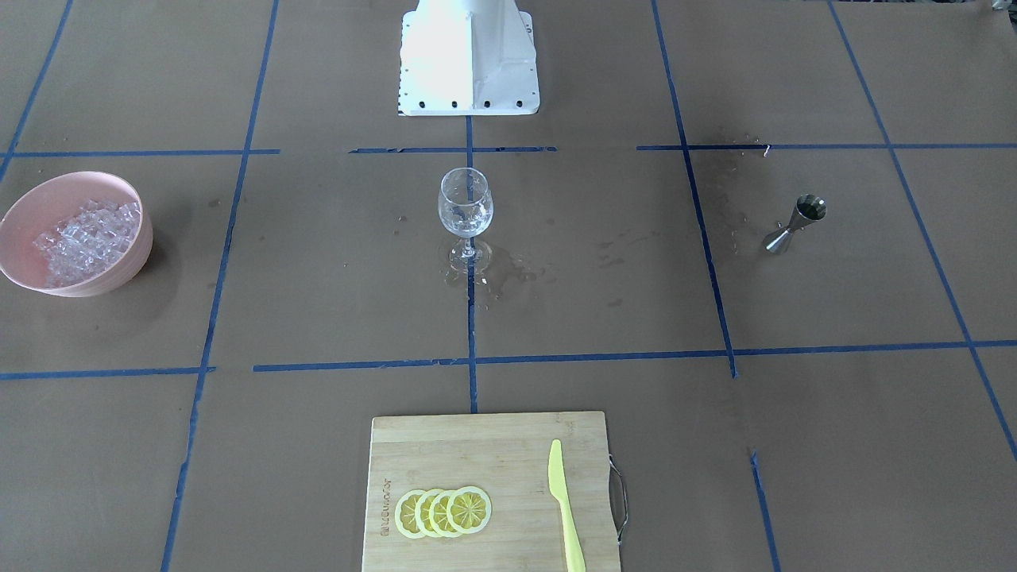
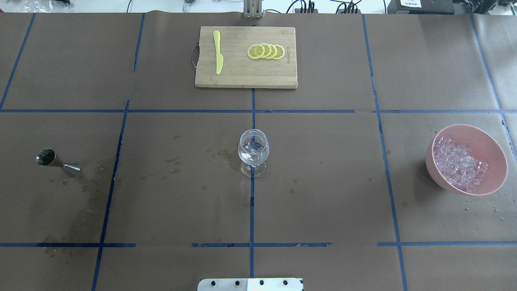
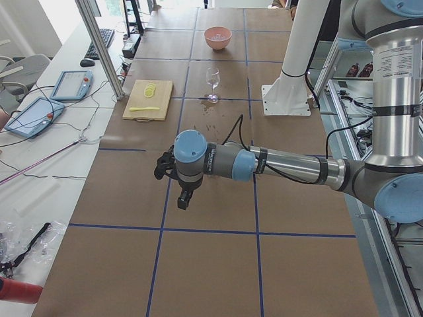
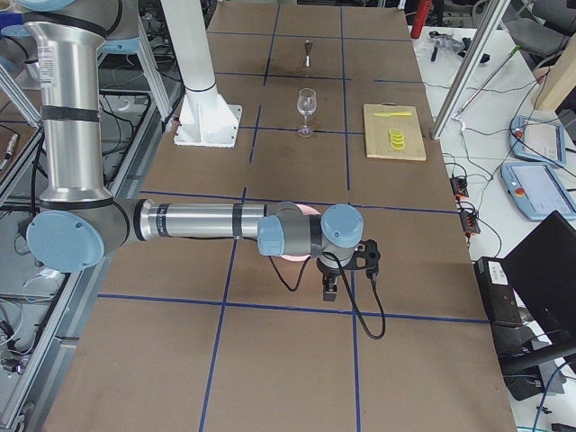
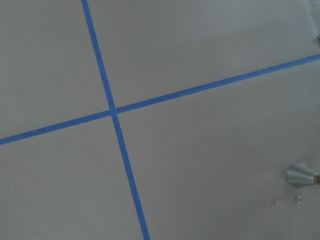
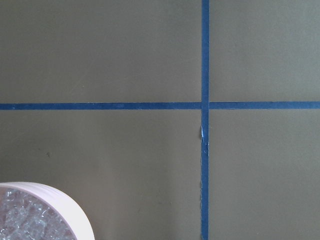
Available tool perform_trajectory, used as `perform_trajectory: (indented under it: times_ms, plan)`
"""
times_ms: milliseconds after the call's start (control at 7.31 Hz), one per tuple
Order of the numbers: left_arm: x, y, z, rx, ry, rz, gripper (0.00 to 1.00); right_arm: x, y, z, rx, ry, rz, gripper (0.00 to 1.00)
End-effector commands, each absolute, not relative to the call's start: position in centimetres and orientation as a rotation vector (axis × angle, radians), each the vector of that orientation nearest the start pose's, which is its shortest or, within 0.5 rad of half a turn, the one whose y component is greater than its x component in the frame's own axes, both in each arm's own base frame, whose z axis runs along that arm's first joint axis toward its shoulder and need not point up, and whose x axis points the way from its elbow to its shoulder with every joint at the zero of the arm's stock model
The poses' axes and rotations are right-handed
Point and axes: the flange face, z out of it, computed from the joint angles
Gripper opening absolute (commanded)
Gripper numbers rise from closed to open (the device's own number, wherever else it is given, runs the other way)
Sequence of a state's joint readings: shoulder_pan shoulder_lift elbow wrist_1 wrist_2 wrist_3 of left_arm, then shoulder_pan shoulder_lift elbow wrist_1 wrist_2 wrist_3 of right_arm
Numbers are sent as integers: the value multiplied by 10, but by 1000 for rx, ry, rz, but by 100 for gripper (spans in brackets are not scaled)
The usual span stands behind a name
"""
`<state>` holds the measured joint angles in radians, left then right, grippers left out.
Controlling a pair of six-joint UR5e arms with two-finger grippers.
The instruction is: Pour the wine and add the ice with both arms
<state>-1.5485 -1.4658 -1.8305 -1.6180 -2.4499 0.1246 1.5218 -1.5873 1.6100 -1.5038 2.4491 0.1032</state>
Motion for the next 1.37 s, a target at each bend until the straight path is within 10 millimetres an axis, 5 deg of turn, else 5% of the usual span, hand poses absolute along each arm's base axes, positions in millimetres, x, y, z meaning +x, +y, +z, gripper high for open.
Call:
perform_trajectory:
  times_ms: [0,274,547,821,1231]
  plan:
    - [-44,-455,564,256,864,231,100,22,-485,635,58,-929,-29,100]
    - [-39,-433,577,306,865,197,99,14,-484,633,58,-952,-46,100]
    - [-2,-394,597,339,879,169,96,-9,-484,628,35,-998,-92,100]
    - [73,-377,594,356,860,124,97,-15,-486,624,36,-1002,-106,100]
    - [127,-315,609,480,823,225,100,-17,-489,618,47,-1002,-116,100]
